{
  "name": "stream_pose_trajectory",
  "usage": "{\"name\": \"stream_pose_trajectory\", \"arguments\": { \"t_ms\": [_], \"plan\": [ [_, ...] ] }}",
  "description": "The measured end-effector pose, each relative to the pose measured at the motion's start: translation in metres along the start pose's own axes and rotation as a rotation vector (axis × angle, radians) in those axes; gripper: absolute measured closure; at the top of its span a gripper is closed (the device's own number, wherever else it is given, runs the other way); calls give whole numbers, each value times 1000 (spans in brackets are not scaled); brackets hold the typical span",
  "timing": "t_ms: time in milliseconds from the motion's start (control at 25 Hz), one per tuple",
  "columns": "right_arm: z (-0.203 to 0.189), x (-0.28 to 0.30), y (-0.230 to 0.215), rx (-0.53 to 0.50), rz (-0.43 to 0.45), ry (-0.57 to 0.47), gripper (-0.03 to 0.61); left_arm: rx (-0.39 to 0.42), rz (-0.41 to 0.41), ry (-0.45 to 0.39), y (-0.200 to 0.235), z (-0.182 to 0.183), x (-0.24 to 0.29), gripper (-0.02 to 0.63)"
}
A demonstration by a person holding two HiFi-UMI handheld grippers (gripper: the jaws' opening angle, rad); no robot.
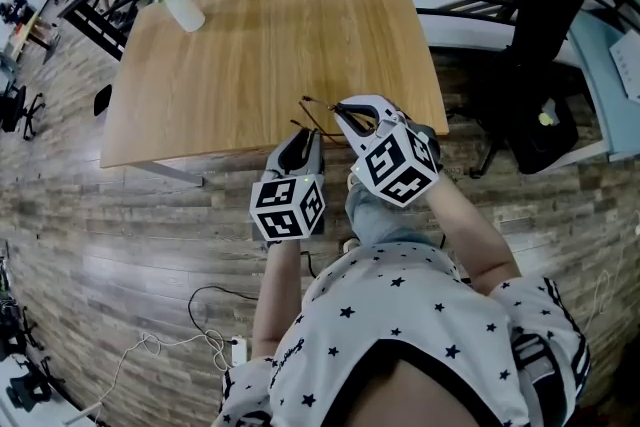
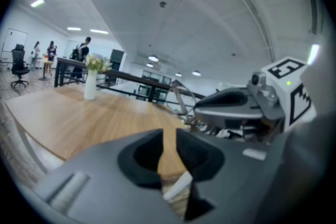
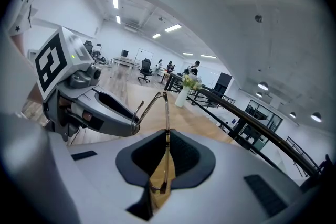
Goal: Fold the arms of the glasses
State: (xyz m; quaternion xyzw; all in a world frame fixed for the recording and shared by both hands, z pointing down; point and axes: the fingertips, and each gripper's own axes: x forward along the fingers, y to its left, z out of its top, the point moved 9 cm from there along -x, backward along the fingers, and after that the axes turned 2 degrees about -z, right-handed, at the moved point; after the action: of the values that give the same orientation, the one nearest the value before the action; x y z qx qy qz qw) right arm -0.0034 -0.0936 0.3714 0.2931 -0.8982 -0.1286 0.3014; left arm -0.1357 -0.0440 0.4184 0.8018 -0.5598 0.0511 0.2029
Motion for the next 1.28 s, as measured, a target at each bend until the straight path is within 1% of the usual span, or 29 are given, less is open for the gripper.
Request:
{"name": "stream_pose_trajectory", "arguments": {
  "t_ms": [160,320,440,600,960,1280],
  "plan": [
    [1,0,-3,5,-13,-1,558,-8,-9,-7,-2,1,-4,534],
    [-2,0,-10,17,-19,0,558,-19,-49,-7,-9,1,-5,537],
    [-5,-1,-13,23,-23,1,558,-19,-68,-9,-15,0,-4,582],
    [-5,-1,-13,23,-24,1,558,-9,-90,-10,-20,0,-4,601],
    [-1,-2,-11,19,-17,-10,558,6,-100,-15,-22,8,-3,607],
    [-4,-2,-8,12,-12,-6,558,12,-103,-9,-23,6,0,607]
  ]
}}
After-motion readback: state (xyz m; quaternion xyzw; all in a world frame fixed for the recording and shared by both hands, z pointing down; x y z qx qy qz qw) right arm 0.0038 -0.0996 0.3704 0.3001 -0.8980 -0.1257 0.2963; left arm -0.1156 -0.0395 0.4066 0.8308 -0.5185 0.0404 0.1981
